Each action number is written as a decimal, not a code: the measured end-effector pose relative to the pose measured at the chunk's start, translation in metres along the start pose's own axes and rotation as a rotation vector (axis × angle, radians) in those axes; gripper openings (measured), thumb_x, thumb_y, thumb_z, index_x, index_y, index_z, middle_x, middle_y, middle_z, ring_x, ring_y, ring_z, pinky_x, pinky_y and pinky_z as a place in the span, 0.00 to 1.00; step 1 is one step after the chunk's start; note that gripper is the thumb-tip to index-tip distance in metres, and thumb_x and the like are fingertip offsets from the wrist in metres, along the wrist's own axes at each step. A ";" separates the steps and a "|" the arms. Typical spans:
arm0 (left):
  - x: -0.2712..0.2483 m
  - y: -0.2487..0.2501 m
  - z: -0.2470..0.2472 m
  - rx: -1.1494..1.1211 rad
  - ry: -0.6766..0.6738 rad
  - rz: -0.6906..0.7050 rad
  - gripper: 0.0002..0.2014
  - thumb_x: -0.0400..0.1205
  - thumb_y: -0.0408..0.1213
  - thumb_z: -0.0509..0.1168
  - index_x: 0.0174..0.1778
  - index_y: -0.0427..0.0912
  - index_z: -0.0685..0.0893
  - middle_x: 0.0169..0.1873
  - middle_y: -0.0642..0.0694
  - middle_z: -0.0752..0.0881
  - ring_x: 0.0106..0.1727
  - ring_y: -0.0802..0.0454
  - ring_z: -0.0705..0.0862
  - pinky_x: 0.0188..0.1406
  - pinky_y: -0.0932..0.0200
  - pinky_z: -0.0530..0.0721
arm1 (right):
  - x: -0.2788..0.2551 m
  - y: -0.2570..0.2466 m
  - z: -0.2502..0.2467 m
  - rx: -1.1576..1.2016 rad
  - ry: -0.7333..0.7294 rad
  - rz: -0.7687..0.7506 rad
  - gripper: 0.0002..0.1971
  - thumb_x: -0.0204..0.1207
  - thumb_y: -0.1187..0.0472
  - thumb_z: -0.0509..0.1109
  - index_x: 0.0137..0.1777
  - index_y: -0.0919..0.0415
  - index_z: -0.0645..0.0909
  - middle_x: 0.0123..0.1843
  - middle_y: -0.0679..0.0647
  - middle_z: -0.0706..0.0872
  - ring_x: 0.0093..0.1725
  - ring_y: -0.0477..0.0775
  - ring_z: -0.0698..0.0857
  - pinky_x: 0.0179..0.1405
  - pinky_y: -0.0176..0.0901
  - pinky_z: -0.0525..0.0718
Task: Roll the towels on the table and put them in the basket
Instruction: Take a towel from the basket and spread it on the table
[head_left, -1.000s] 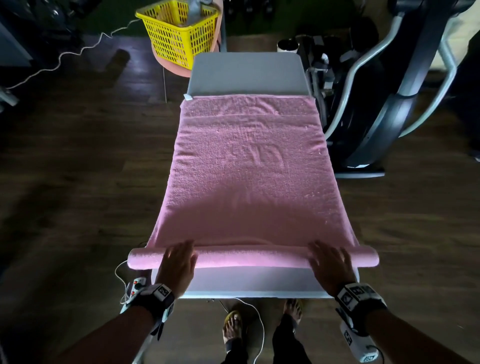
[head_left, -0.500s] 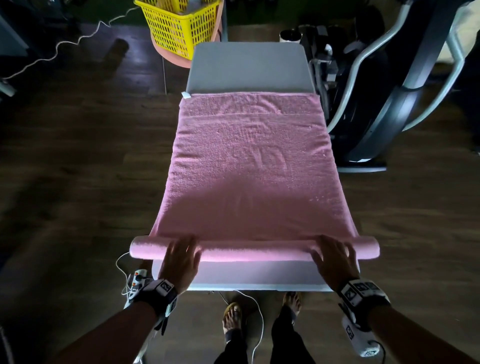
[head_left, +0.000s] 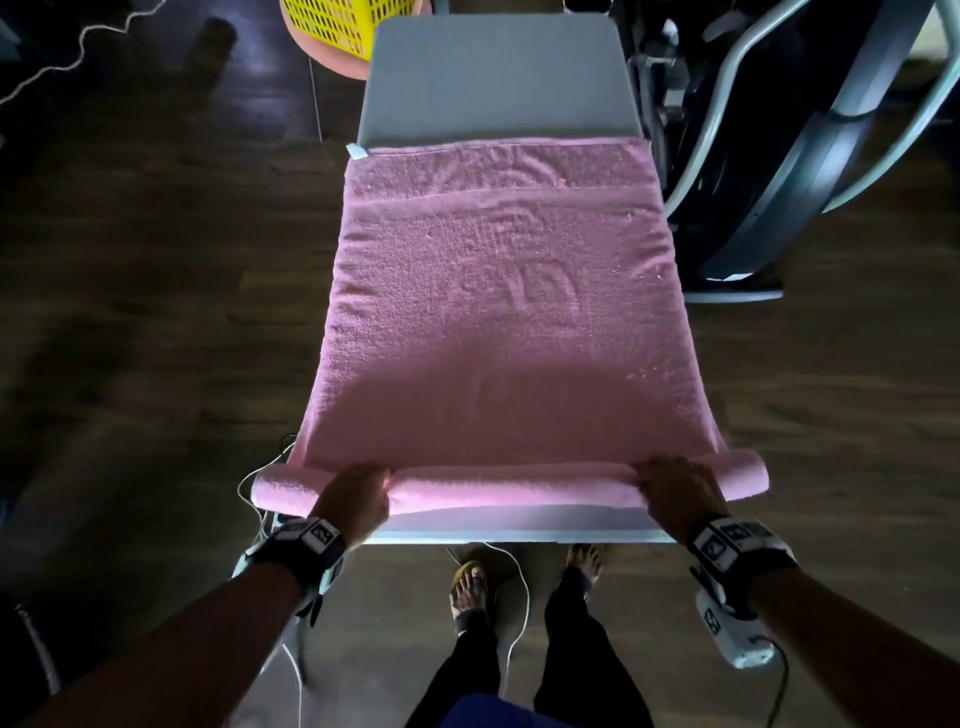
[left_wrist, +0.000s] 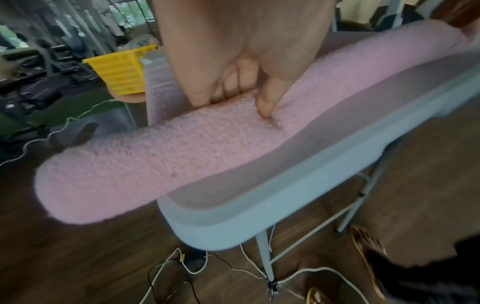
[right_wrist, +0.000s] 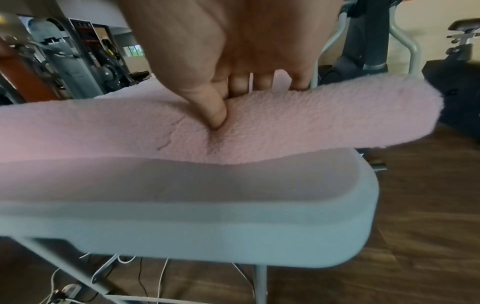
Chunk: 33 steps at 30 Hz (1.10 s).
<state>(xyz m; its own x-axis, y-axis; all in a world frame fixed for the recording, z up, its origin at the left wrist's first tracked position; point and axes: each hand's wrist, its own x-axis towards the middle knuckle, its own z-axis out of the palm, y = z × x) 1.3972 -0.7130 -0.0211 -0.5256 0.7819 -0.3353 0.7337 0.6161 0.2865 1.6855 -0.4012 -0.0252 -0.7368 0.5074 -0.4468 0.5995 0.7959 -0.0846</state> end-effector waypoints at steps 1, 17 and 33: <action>0.006 0.000 -0.002 -0.019 0.024 -0.024 0.09 0.72 0.25 0.68 0.48 0.33 0.85 0.41 0.34 0.86 0.42 0.35 0.86 0.42 0.47 0.86 | 0.008 0.000 -0.004 0.002 -0.009 0.040 0.19 0.75 0.58 0.62 0.65 0.43 0.77 0.62 0.47 0.82 0.62 0.56 0.81 0.60 0.56 0.76; -0.007 0.006 0.027 -0.039 0.269 0.103 0.33 0.60 0.14 0.65 0.64 0.34 0.79 0.53 0.39 0.83 0.56 0.39 0.80 0.57 0.45 0.82 | 0.004 -0.008 0.005 0.141 0.208 -0.102 0.22 0.56 0.66 0.77 0.53 0.61 0.84 0.47 0.56 0.86 0.48 0.64 0.84 0.48 0.55 0.84; -0.020 0.012 0.013 -0.023 0.062 0.056 0.22 0.48 0.17 0.71 0.35 0.40 0.87 0.28 0.45 0.87 0.29 0.42 0.86 0.27 0.58 0.86 | -0.019 -0.003 0.014 -0.009 -0.006 -0.087 0.16 0.54 0.65 0.77 0.44 0.53 0.89 0.41 0.49 0.89 0.40 0.59 0.88 0.33 0.58 0.88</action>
<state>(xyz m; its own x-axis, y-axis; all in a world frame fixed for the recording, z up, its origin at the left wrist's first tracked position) 1.4226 -0.7227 -0.0228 -0.5106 0.8188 -0.2623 0.7525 0.5732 0.3244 1.7021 -0.4178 -0.0285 -0.7839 0.4346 -0.4433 0.5308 0.8396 -0.1155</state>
